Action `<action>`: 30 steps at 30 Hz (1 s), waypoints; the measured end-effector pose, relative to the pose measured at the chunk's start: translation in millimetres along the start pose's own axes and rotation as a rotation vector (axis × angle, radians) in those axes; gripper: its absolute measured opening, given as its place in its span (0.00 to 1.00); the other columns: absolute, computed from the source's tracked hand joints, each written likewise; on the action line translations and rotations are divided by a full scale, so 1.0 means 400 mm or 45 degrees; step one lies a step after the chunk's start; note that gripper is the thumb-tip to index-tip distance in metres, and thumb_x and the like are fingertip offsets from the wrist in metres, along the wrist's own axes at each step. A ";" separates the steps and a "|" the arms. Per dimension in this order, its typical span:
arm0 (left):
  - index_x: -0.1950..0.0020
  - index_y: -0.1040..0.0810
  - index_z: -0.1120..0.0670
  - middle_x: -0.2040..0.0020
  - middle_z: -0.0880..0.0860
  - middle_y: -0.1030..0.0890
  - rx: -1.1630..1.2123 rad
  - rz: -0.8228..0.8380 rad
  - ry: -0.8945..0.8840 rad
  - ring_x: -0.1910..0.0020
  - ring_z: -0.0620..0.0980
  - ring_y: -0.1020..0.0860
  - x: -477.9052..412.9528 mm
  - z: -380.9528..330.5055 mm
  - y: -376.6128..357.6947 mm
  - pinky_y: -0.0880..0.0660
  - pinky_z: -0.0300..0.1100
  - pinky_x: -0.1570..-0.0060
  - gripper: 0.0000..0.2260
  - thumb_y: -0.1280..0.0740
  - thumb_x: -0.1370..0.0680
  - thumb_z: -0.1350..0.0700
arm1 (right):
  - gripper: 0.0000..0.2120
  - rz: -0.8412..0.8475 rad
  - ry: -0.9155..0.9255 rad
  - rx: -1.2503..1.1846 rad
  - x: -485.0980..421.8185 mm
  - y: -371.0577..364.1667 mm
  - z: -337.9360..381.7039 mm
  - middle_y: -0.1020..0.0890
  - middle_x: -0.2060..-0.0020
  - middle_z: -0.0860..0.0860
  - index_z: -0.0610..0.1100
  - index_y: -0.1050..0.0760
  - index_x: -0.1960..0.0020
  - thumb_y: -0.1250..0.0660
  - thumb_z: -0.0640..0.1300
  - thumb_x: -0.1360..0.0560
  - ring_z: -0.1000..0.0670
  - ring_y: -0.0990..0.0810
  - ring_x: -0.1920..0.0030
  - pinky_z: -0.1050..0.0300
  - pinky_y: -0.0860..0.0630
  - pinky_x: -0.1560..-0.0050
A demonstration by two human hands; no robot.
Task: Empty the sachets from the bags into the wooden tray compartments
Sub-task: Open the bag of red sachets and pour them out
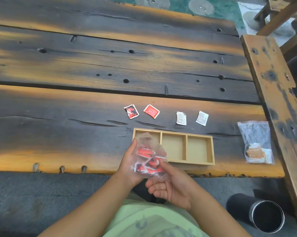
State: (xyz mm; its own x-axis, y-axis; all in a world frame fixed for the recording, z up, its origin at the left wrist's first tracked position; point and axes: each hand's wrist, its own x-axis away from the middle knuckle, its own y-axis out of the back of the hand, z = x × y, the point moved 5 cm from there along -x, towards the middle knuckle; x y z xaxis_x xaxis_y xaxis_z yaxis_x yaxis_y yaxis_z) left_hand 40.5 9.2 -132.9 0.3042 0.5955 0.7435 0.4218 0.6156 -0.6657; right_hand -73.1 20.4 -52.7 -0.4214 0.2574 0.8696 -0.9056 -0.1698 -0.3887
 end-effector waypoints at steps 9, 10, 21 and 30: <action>0.30 0.27 0.58 0.46 0.61 0.19 0.073 0.050 -0.035 0.50 0.60 0.18 0.018 -0.007 -0.044 0.19 0.54 0.52 0.30 0.39 0.21 0.36 | 0.31 0.029 -0.017 -0.012 0.018 -0.003 0.019 0.17 0.65 0.38 0.33 0.16 0.57 0.44 0.58 0.18 0.47 0.17 0.72 0.60 0.20 0.72; 0.30 0.27 0.58 0.46 0.61 0.20 0.073 0.030 -0.038 0.50 0.60 0.18 0.022 -0.008 -0.047 0.19 0.54 0.51 0.30 0.39 0.21 0.36 | 0.31 0.034 -0.020 -0.017 0.021 -0.005 0.021 0.17 0.65 0.38 0.33 0.16 0.56 0.44 0.58 0.18 0.47 0.17 0.72 0.60 0.20 0.73; 0.28 0.27 0.55 0.40 0.59 0.21 0.053 -0.026 -0.095 0.44 0.58 0.21 0.045 -0.020 -0.060 0.25 0.53 0.43 0.28 0.40 0.21 0.38 | 0.34 0.111 -0.031 -0.021 0.043 -0.025 0.044 0.17 0.67 0.40 0.32 0.17 0.59 0.46 0.59 0.19 0.48 0.18 0.73 0.61 0.22 0.75; 0.29 0.26 0.57 0.45 0.60 0.18 0.071 0.053 -0.103 0.47 0.59 0.20 0.057 -0.038 -0.074 0.27 0.54 0.43 0.28 0.40 0.21 0.39 | 0.30 0.170 0.002 0.001 0.065 -0.036 0.068 0.17 0.67 0.39 0.32 0.20 0.51 0.46 0.58 0.18 0.48 0.18 0.74 0.60 0.22 0.75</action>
State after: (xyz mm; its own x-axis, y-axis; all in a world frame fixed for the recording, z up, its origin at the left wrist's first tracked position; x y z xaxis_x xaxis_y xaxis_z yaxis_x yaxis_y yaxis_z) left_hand 47.9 -3.4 -95.3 0.2500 0.6595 0.7090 0.3613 0.6158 -0.7002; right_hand -69.6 3.8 -16.0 -0.5386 0.2336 0.8095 -0.8412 -0.2037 -0.5009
